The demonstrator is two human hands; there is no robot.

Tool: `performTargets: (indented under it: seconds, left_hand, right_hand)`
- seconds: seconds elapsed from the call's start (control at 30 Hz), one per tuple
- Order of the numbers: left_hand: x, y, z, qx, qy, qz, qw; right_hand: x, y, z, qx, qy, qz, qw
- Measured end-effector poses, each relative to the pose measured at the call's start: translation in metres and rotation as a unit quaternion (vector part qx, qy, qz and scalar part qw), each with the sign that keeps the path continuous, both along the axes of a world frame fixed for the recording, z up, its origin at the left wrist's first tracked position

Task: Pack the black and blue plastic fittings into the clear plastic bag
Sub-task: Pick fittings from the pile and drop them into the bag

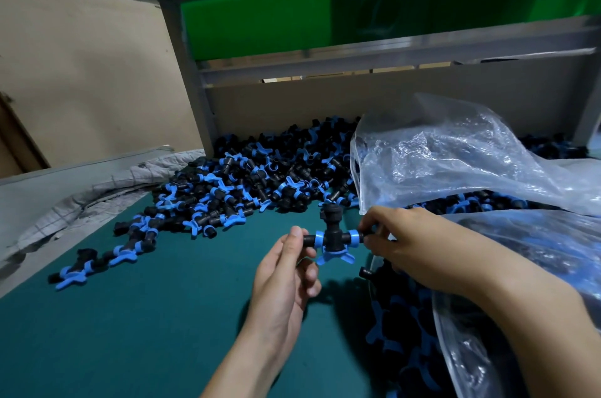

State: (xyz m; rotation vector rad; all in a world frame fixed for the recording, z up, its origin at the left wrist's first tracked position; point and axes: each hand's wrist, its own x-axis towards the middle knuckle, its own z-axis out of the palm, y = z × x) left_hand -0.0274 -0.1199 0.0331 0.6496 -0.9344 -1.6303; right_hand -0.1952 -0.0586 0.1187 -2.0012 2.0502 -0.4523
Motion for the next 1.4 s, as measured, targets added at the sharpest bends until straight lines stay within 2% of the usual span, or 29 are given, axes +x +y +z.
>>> performTargets:
  seconds: [0.5,0.87,1.0,1.1,1.27,1.4]
  left_hand:
    - [0.004,-0.001,-0.001,-0.06,-0.038,-0.016,0.997]
    - [0.006,-0.004,-0.001,-0.055,-0.045,-0.004,0.997]
    - [0.005,-0.005,-0.001,-0.014,-0.041,0.006,0.999]
    - [0.002,-0.006,0.0,0.051,-0.035,-0.001,0.998]
    - [0.003,-0.008,0.003,0.223,0.084,-0.061,0.969]
    - [0.011,-0.012,0.004,0.288,0.178,-0.105,0.935]
  right_hand:
    - [0.001,0.0,0.0,0.002,-0.026,0.001,1.0]
    - [-0.001,0.0,0.001,0.009,-0.024,0.009,1.0]
    - [-0.003,-0.001,0.0,-0.014,-0.032,0.018,0.999]
    - [-0.001,-0.002,0.0,-0.011,-0.058,0.019,0.998]
    - [0.002,0.001,0.006,-0.035,-0.094,0.029,0.994]
    - [0.003,0.011,0.02,-0.058,-0.164,0.015,0.985]
